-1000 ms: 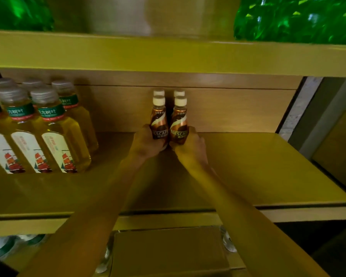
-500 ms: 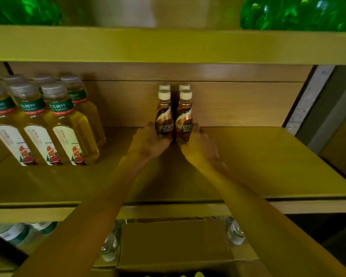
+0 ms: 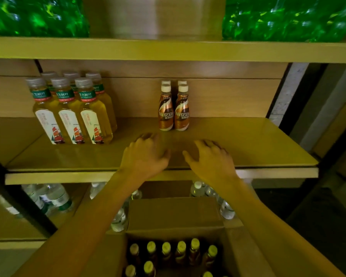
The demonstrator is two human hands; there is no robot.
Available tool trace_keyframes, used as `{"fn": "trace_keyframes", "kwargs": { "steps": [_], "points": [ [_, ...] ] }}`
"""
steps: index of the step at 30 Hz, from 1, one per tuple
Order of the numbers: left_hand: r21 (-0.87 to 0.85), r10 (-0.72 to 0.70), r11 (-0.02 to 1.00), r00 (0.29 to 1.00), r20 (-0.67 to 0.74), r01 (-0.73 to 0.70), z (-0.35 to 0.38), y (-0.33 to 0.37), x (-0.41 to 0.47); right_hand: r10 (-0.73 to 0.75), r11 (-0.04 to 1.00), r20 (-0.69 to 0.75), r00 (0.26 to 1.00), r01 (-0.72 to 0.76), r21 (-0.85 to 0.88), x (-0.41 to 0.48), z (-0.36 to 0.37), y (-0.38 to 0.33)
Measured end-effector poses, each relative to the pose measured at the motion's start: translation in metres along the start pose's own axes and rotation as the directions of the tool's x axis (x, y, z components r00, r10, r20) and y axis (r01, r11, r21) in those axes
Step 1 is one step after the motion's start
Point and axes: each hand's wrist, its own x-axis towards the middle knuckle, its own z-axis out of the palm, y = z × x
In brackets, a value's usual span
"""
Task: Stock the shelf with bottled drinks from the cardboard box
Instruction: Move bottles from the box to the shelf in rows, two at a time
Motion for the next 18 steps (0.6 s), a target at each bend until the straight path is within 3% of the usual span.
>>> {"fn": "trace_keyframes", "kwargs": {
  "steps": [6, 11, 18],
  "points": [
    [-0.122, 0.06, 0.99, 0.993, -0.104, -0.073, 0.015, 0.001, -0.057, -0.032, 0.998, -0.088, 0.996, 0.037, 0.058, -0.063, 0.008, 0.007],
    [-0.191, 0.072, 0.978, 0.996, -0.053, -0.081, 0.057, -0.003, -0.104, -0.008, 0.998, -0.036, 0.999, 0.01, 0.064, -0.116, 0.049, 0.021],
    [-0.136, -0.006, 0.99, 0.956, 0.293, 0.048, 0.145, -0.013, -0.163, 0.126, 0.988, 0.311, 0.942, -0.146, 0.041, -0.176, 0.125, 0.048]
  ]
}}
